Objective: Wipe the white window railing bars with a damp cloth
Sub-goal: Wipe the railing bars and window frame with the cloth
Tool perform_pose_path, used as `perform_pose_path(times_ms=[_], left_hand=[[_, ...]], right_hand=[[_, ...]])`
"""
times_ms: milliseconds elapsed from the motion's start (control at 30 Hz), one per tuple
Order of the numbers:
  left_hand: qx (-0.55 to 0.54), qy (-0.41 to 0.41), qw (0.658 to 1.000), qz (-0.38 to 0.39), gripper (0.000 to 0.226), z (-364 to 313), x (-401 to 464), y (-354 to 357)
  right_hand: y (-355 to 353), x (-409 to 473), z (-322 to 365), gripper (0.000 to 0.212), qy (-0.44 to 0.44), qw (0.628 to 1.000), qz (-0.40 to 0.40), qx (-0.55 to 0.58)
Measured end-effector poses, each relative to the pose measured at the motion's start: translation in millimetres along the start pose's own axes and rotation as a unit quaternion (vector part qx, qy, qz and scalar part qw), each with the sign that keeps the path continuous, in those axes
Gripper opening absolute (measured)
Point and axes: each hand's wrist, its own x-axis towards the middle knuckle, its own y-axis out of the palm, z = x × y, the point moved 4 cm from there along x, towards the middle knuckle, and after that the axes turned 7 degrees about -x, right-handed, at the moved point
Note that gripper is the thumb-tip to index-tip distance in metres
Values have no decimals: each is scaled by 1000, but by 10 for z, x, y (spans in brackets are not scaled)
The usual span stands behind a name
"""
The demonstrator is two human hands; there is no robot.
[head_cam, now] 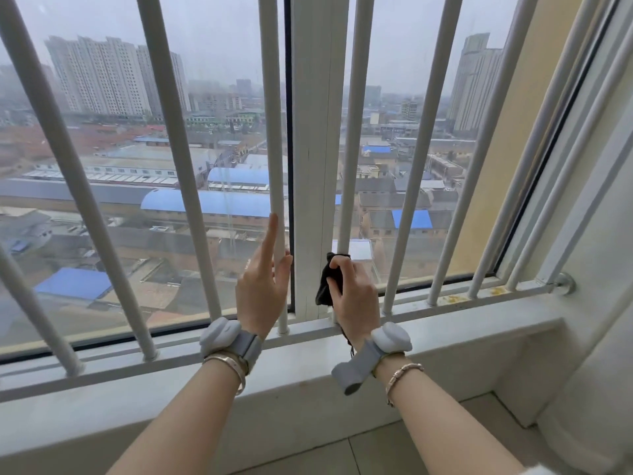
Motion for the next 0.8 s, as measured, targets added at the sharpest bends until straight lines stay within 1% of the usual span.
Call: perform_pose_path(times_ms=[67, 167, 233, 267, 333, 400, 433, 500, 567, 600, 667, 700, 767, 800], left_hand=[[6, -6, 1000, -15, 66, -3, -60, 35], [12, -8, 1000, -26, 80, -53, -93, 84], [18, -14, 1000, -15, 85, -89, -155, 129], [17, -21, 1000, -10, 84, -103, -193, 139], [15, -22, 1000, -12, 82, -127, -242, 132], [26, -29, 999, -27, 78, -171, -315, 157], [33, -36, 998, -36, 76, -190, -367, 174], [48, -42, 997, -54, 69, -262, -500, 216], [50, -23, 997, -60, 58, -377, -635, 302], [41, -12, 998, -51, 53, -413, -702, 366], [17, 13, 1000, -4, 44, -445, -792, 528], [5, 12, 1000, 28, 39, -446, -826, 657], [-8, 0, 996, 92, 38, -462, -867, 924], [-9, -6, 993, 122, 40, -511, -901, 1182]], right_hand=[[70, -182, -77, 45, 19, 999, 33, -6], [136, -394, -172, 47, 16, 996, 84, -23], [150, -491, -239, 46, -4, 992, 121, -34], [143, -522, -274, 44, -16, 990, 137, -36], [86, -534, -322, 45, -73, 982, 163, -63], [-29, -561, -446, 50, -145, 966, 190, -102], [-109, -568, -531, 52, -153, 961, 205, -106], [-345, -545, -731, 43, -108, 969, 210, -70], [-601, -510, -972, 33, -41, 984, 172, -21], [-723, -498, -1085, 35, -13, 987, 158, -10], [-905, -468, -1310, 42, 45, 988, 147, -3], [-966, -461, -1429, 42, 70, 988, 141, -2], [-1030, -433, -1583, 36, 84, 989, 123, -11], [-1083, -411, -1725, 33, 78, 991, 110, -20]])
